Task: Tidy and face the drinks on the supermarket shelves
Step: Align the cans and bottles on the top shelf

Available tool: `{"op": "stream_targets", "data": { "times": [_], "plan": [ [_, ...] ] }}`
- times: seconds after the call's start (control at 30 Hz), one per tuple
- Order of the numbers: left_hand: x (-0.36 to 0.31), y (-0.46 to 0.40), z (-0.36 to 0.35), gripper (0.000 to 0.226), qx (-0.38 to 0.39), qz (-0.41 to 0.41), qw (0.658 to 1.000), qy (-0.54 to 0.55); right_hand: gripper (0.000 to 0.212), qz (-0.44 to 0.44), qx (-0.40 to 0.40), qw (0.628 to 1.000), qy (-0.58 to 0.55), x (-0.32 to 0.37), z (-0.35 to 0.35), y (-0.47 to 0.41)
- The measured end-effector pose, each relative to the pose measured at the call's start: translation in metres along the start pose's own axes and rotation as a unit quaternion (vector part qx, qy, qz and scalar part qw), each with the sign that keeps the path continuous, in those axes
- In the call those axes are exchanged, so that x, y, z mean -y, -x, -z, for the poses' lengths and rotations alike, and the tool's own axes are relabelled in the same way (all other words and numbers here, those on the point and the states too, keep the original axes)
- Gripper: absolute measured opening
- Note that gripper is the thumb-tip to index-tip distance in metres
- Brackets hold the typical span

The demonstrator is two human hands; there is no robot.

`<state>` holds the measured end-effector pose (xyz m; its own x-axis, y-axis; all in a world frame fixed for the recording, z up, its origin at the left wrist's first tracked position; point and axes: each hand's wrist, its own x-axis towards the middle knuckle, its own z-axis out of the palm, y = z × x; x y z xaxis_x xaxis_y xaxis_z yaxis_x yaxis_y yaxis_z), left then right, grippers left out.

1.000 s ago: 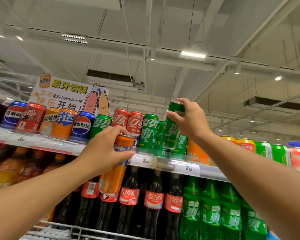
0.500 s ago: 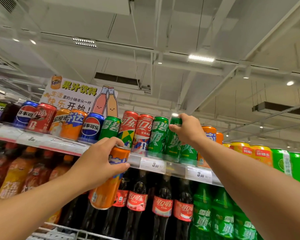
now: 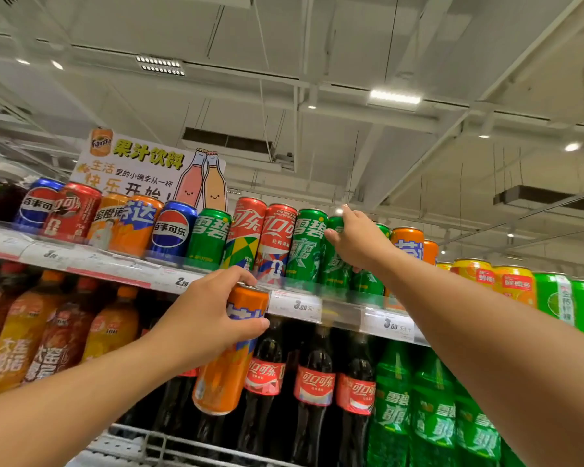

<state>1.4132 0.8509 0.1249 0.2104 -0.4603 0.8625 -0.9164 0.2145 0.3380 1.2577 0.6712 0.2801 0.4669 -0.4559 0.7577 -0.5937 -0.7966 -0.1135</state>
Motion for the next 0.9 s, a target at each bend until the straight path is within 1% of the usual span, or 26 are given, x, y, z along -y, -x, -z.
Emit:
{"op": "stream_targets", "data": {
  "times": [0.07, 0.13, 0.2, 0.23, 0.3, 0.37, 0.4, 0.47, 0.57, 0.7, 0.8, 0.9],
  "plan": [
    [-0.006, -0.002, -0.007, 0.046, 0.001, 0.005, 1.000, 0.017, 0.067, 0.033, -0.023, 0.999, -0.007, 0.003, -0.002, 0.016],
    [-0.013, -0.004, -0.014, 0.052, 0.008, 0.018, 0.999, 0.046, 0.064, 0.094, -0.047, 0.994, -0.010, 0.009, -0.004, 0.047],
    [-0.021, -0.005, -0.023, 0.057, 0.014, 0.032, 0.996, 0.078, 0.059, 0.145, -0.045, 0.988, -0.027, 0.010, -0.007, 0.089],
    [-0.024, -0.006, -0.027, 0.058, 0.013, 0.038, 0.995, 0.092, 0.057, 0.144, -0.029, 0.988, -0.046, 0.008, -0.011, 0.113],
    [-0.032, -0.005, -0.037, 0.059, 0.001, 0.052, 0.991, 0.122, 0.059, 0.110, 0.038, 0.988, -0.100, 0.000, -0.021, 0.164],
    [-0.041, -0.003, -0.049, 0.059, -0.002, 0.060, 0.987, 0.149, 0.062, 0.063, 0.100, 0.979, -0.164, -0.005, -0.030, 0.206],
    [-0.046, -0.002, -0.055, 0.059, 0.002, 0.061, 0.985, 0.159, 0.057, 0.041, 0.122, 0.971, -0.202, -0.006, -0.034, 0.219],
    [-0.061, 0.001, -0.070, 0.058, 0.021, 0.057, 0.986, 0.158, 0.049, -0.006, 0.133, 0.957, -0.258, -0.013, -0.038, 0.235],
    [-0.083, 0.001, -0.094, 0.056, 0.023, 0.060, 0.989, 0.135, 0.056, -0.061, 0.103, 0.946, -0.302, -0.025, -0.037, 0.244],
    [-0.112, -0.003, -0.116, 0.054, 0.012, 0.060, 0.988, 0.143, 0.055, -0.093, 0.052, 0.961, -0.257, -0.046, -0.031, 0.243],
    [-0.132, -0.004, -0.123, 0.053, 0.011, 0.031, 0.990, 0.136, 0.052, -0.086, 0.014, 0.972, -0.219, -0.062, -0.022, 0.237],
    [-0.145, -0.008, -0.124, 0.055, -0.013, -0.012, 0.993, 0.119, 0.051, -0.043, -0.021, 0.984, -0.170, -0.075, -0.009, 0.233]
  ]
}}
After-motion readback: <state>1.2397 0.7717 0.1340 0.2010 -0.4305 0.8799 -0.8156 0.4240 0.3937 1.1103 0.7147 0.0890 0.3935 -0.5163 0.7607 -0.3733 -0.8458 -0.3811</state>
